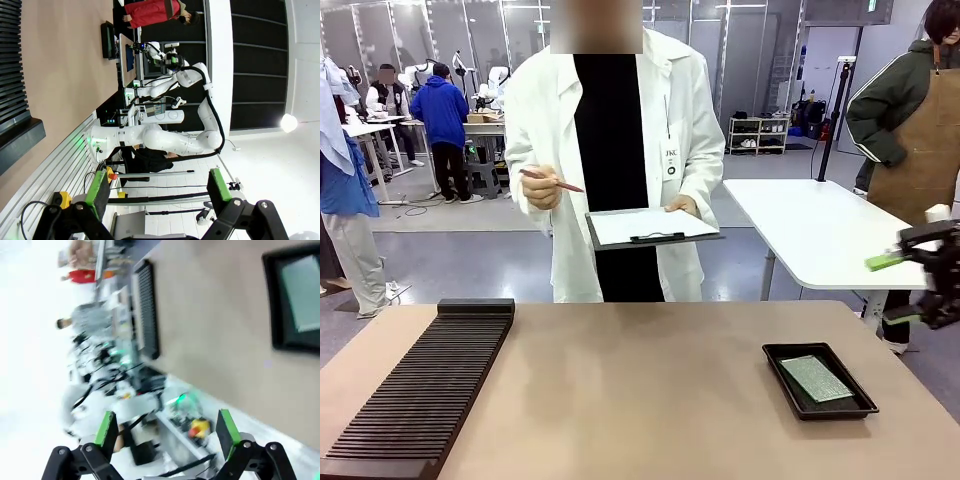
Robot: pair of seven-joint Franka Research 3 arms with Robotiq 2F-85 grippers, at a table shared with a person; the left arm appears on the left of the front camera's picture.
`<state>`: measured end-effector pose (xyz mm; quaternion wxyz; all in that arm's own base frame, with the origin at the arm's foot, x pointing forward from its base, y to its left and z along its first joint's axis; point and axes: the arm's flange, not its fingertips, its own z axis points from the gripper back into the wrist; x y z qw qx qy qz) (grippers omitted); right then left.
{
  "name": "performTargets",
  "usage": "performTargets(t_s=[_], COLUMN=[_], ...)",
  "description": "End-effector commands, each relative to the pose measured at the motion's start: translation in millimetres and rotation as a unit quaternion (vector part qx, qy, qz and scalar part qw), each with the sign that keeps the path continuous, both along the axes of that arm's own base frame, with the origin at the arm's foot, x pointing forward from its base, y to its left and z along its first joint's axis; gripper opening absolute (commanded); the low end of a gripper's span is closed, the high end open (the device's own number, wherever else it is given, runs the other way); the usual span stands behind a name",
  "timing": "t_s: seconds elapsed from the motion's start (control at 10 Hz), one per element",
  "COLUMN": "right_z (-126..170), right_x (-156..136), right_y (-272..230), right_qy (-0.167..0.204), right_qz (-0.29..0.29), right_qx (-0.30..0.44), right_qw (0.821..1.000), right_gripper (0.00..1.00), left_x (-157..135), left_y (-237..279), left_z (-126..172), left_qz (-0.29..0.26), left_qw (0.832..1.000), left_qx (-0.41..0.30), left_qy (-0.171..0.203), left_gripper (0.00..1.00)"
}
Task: Inspect the PCB.
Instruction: Place the Blank PCB in the ESD tray.
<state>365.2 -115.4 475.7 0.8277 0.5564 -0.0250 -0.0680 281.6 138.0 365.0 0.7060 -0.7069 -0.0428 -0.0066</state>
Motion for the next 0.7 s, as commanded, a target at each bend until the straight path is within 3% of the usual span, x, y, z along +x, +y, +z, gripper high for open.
performTargets(t_s=[0.0, 0.4, 0.6], right_z=[-8.9, -52.8, -71.5], right_x=[-19.1, -56.3, -60.1], right_y=[-38.1, -62.7, -60.8], right_qy=[0.037, 0.012, 0.013], right_qz=[-0.006, -0.028, -0.036], right_qx=[0.068, 0.149, 0.140], right_qw=[0.997, 0.988, 0.989], right_gripper=[1.00, 1.00, 1.00], left_x=[1.2, 1.2, 1.2], left_y=[-0.4, -0.4, -0.4], left_z=[2.0, 2.0, 2.0], left_qz=[0.001, 0.001, 0.001], left_qw=[1.000, 1.000, 1.000], left_qx=[0.003, 0.003, 0.003], left_qy=[0.007, 0.007, 0.007], left_gripper=[1.00, 1.00, 1.00])
